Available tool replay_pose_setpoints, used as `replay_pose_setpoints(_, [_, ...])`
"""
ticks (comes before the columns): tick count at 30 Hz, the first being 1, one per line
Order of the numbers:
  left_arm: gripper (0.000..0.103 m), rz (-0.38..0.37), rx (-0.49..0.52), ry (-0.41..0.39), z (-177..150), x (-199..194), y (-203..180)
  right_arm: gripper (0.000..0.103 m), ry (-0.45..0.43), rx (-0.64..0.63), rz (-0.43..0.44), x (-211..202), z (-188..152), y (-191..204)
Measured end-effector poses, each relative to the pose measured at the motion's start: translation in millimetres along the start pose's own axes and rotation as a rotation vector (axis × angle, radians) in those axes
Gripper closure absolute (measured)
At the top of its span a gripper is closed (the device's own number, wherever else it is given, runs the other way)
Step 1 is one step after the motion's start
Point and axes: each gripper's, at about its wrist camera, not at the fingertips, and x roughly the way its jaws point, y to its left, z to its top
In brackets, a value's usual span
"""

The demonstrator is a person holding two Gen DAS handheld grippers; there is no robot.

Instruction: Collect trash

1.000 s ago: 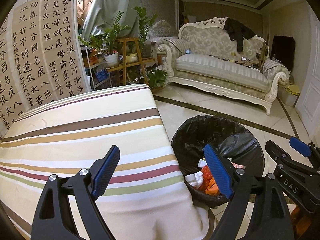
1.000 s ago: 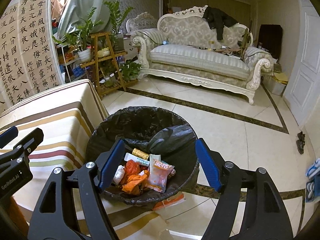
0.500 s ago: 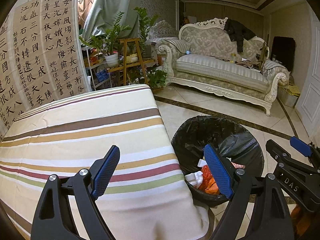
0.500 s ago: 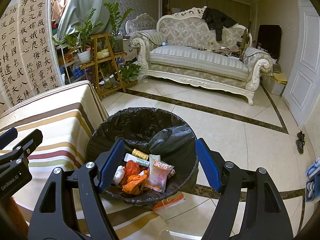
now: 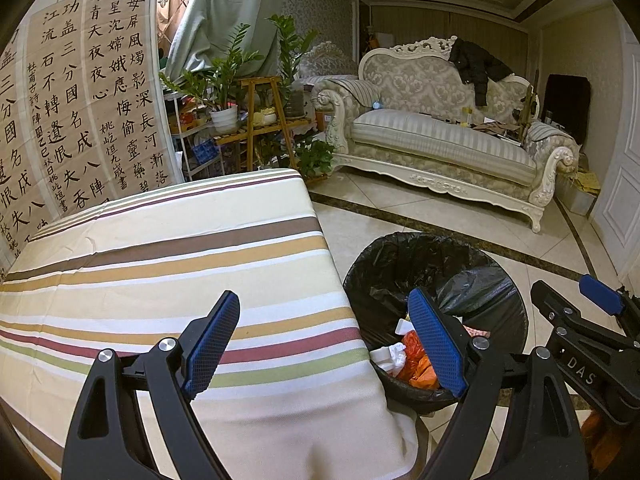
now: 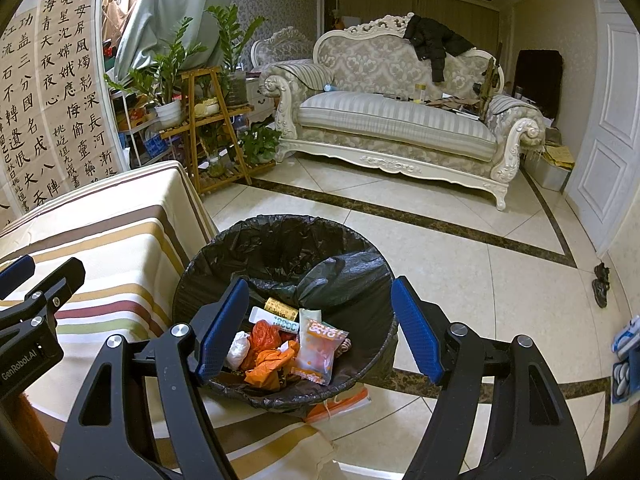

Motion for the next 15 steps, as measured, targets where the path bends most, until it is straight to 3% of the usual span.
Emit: replay_pose_setpoints(15, [0.02, -0.004, 0.001, 0.002, -0.7, -1.2, 0.0, 0.031, 0.0, 0.0, 0.0, -0.5, -0.7, 0.5])
